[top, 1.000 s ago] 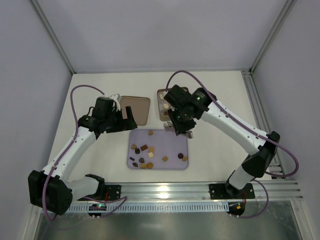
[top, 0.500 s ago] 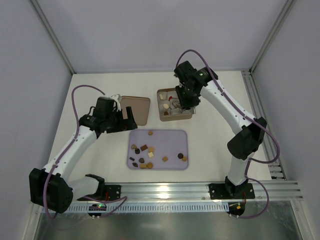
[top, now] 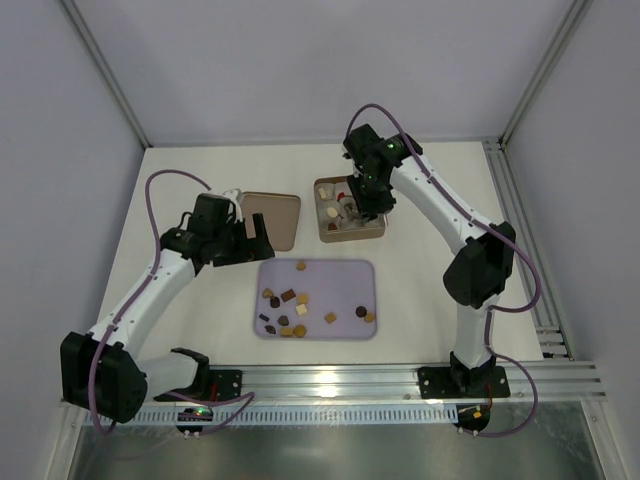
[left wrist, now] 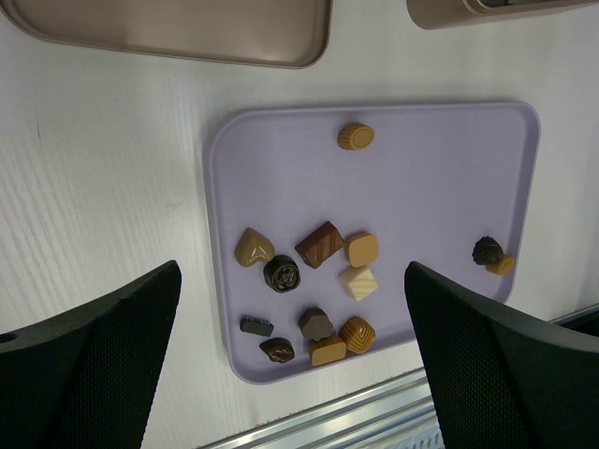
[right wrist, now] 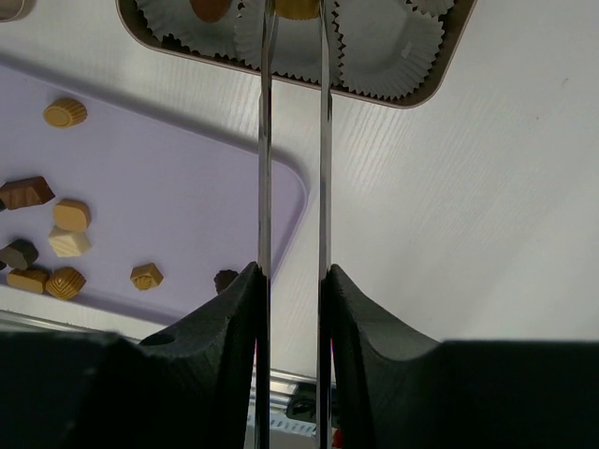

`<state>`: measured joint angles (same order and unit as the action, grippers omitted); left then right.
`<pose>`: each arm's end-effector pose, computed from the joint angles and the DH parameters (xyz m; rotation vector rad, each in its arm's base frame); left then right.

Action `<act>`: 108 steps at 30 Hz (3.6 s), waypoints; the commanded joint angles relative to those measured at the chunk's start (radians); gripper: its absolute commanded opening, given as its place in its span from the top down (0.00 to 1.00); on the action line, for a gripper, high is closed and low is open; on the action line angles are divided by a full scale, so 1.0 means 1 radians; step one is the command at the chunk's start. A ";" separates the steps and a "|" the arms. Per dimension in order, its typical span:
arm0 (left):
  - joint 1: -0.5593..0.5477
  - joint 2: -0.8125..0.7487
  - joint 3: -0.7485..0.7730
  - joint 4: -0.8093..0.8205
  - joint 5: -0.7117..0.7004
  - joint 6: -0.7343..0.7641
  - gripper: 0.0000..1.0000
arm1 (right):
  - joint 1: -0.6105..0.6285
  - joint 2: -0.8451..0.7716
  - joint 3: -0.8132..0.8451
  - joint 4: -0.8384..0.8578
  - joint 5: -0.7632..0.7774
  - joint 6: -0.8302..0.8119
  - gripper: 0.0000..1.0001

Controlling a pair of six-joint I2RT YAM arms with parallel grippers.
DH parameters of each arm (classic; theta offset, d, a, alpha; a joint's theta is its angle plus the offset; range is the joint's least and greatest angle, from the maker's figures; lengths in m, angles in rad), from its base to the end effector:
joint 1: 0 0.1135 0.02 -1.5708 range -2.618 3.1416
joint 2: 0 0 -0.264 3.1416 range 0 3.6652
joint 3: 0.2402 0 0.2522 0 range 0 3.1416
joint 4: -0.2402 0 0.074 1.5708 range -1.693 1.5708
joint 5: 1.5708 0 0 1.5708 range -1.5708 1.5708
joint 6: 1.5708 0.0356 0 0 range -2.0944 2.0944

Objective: Pack the chocolate

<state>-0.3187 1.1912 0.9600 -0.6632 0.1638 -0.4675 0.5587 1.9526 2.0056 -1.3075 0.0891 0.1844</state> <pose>0.2286 -0.0816 0.2759 -0.1150 2.5246 -0.5319 0.3356 0.2061 0.3274 -0.5040 2.7691 0.0460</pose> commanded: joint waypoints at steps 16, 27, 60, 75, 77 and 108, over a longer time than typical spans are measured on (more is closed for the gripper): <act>-0.002 -0.004 0.011 0.011 -0.012 0.006 0.00 | -0.005 -0.052 -0.036 0.020 -0.023 -0.017 0.64; -0.002 -0.007 0.011 0.010 -0.009 0.003 0.00 | -0.005 -0.060 -0.039 0.022 -0.025 -0.016 0.63; -0.002 -0.018 0.013 0.010 -0.017 0.004 0.00 | -0.005 -0.113 0.038 -0.002 -0.006 0.003 0.59; -0.002 -0.025 0.016 0.008 -0.009 0.006 0.00 | 0.108 -0.314 -0.117 -0.082 0.014 0.053 0.59; -0.002 -0.024 0.014 0.008 -0.007 0.004 0.00 | 0.151 -0.348 -0.185 -0.098 0.014 0.075 0.59; -0.002 -0.030 0.006 0.011 0.022 0.001 0.00 | 0.368 -0.552 -0.579 -0.233 -0.060 0.176 0.55</act>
<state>-0.3187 1.1839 0.9600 -0.6632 0.1692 -0.4679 0.9199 1.4460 1.4338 -1.3586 0.0383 0.3458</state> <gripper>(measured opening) 0.996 0.446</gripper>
